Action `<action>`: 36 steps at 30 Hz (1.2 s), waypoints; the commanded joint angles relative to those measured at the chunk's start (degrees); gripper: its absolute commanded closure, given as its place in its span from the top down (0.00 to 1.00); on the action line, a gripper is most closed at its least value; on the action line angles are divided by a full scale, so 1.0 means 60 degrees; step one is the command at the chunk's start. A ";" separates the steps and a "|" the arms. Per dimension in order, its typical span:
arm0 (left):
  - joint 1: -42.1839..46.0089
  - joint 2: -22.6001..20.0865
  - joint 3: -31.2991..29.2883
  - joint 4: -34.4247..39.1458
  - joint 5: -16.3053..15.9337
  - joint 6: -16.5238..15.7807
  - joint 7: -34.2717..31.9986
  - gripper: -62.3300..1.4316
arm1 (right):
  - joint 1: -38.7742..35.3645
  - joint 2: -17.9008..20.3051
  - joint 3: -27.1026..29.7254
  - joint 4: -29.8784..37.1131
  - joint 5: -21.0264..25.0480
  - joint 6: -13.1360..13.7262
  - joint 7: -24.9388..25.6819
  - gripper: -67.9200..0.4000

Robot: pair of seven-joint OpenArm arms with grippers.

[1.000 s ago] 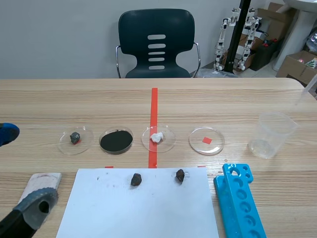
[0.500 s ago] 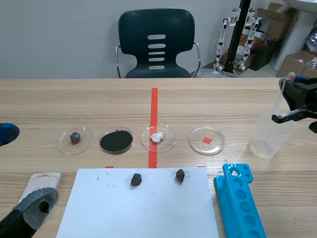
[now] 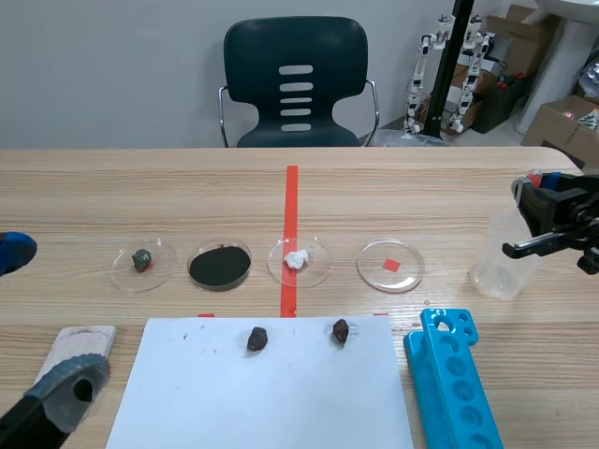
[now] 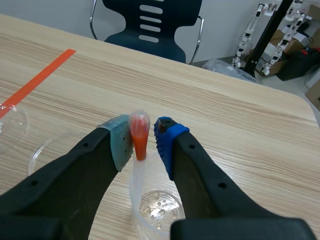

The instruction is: Put the dropper in the beaker

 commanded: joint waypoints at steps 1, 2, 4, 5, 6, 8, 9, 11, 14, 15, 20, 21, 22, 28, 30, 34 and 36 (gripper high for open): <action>0.0029 0.0025 -0.0080 0.0157 -0.0131 -0.0022 -0.0124 1.00 | 0.0189 0.0106 0.0066 0.0175 0.0091 -0.0007 0.0149 0.23; 0.0029 0.0025 -0.0080 0.0157 -0.0131 -0.0022 -0.0124 1.00 | 0.0189 0.0106 0.0066 0.0175 0.0091 -0.0007 0.0149 0.26; 0.0029 0.0025 -0.0080 0.0157 -0.0131 -0.0022 -0.0124 1.00 | 0.0189 0.0106 0.0066 0.0175 0.0091 -0.0007 0.0149 0.34; 0.0029 0.0025 -0.0080 0.0157 -0.0131 -0.0022 -0.0124 1.00 | 0.0189 0.0106 0.0066 0.0175 0.0091 -0.0007 0.0149 0.40; 0.0029 0.0025 -0.0080 0.0157 -0.0131 -0.0022 -0.0124 1.00 | 0.0189 0.0106 0.0066 0.0175 0.0091 -0.0007 0.0149 0.45; 0.0029 0.0025 -0.0080 0.0157 -0.0131 -0.0022 -0.0124 1.00 | 0.0189 0.0106 0.0066 0.0175 0.0091 -0.0007 0.0149 0.56; 0.0029 0.0025 -0.0080 0.0157 -0.0131 -0.0022 -0.0124 1.00 | 0.0189 0.0106 0.0066 0.0175 0.0091 -0.0007 0.0149 0.60; 0.0029 0.0025 -0.0080 0.0157 -0.0131 -0.0022 -0.0124 1.00 | 0.0189 0.0106 0.0066 0.0175 0.0091 -0.0007 0.0146 0.66; 0.0029 0.0025 -0.0080 0.0157 -0.0131 -0.0022 -0.0124 1.00 | 0.0189 0.0106 0.0066 0.0175 0.0091 -0.0007 0.0146 0.70; 0.0029 0.0025 -0.0080 0.0157 -0.0131 -0.0022 -0.0124 1.00 | 0.0189 0.0106 0.0066 0.0175 0.0091 -0.0007 0.0149 0.70; 0.0029 0.0025 -0.0080 0.0157 -0.0131 -0.0022 -0.0124 1.00 | 0.0189 0.0106 0.0066 0.0175 0.0091 -0.0007 0.0153 0.70; 0.0029 0.0025 -0.0080 0.0157 -0.0131 -0.0022 -0.0124 1.00 | 0.0189 0.0106 0.0066 0.0175 0.0091 -0.0007 0.0153 0.70; 0.0029 0.0025 -0.0080 0.0157 -0.0131 -0.0022 -0.0124 1.00 | 0.0189 0.0106 0.0066 0.0175 0.0091 -0.0007 0.0153 0.70; 0.0029 0.0025 -0.0080 0.0157 -0.0131 -0.0022 -0.0124 1.00 | 0.0189 0.0109 0.0066 0.0175 0.0091 -0.0011 0.0149 0.72; 0.0029 0.0025 -0.0080 0.0157 -0.0131 -0.0022 -0.0124 1.00 | 0.0189 0.0109 0.0066 0.0175 0.0091 -0.0007 0.0149 0.85; 0.0029 0.0025 -0.0080 0.0157 -0.0131 -0.0022 -0.0124 1.00 | 0.0189 0.0113 0.0066 0.0175 0.0091 -0.0007 0.0142 1.00; 0.0029 0.0025 -0.0080 0.0157 -0.0131 -0.0022 -0.0124 1.00 | 0.0189 0.0113 0.0066 0.0175 0.0091 -0.0007 0.0142 1.00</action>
